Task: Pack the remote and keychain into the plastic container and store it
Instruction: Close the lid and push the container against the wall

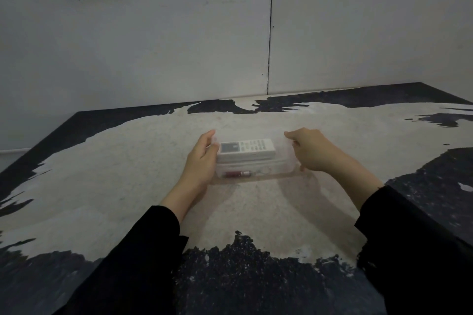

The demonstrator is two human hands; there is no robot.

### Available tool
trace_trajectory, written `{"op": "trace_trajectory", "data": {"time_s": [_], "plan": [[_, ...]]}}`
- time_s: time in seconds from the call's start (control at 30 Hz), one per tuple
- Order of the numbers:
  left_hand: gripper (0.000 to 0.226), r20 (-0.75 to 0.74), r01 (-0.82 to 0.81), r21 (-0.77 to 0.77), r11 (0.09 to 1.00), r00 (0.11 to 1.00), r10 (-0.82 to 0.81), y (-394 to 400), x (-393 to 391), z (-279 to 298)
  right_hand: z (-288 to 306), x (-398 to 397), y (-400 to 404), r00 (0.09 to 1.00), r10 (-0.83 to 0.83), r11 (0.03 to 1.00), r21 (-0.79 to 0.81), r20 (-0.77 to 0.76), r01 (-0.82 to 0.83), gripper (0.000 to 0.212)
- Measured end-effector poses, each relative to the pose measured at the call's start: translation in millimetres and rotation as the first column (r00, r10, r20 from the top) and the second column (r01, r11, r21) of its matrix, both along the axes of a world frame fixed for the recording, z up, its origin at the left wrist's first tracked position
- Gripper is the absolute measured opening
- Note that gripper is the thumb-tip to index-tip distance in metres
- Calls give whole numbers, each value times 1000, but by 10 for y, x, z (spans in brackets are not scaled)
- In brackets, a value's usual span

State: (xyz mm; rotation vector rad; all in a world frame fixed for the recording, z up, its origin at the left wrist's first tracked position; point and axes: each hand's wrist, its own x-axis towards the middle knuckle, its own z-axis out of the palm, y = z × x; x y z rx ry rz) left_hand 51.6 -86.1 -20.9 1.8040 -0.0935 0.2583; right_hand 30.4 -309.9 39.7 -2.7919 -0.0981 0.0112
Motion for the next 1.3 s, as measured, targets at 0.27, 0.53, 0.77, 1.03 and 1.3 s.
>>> {"op": "trace_trajectory", "data": {"time_s": [0.27, 0.53, 0.77, 1.03, 1.3], "plan": [[43, 42, -20, 289, 957, 999, 9, 40, -56, 70, -158, 1, 56, 986, 32, 998, -57, 166, -22, 42], [48, 68, -23, 581, 813, 997, -20, 61, -89, 146, -338, 120, 53, 990, 128, 992, 3, 58, -128, 74], [59, 168, -50, 596, 802, 984, -64, 47, -116, 200, -298, 108, 66, 991, 127, 988, -91, 37, -123, 81], [67, 27, 62, 828, 558, 988, -150, -100, 11, 210, -332, 114, 76, 985, 143, 981, -150, 101, -127, 80], [62, 12, 45, 902, 429, 992, -129, -138, 25, 368, -215, 151, 100, 972, 210, 956, -233, 108, -180, 83]]}}
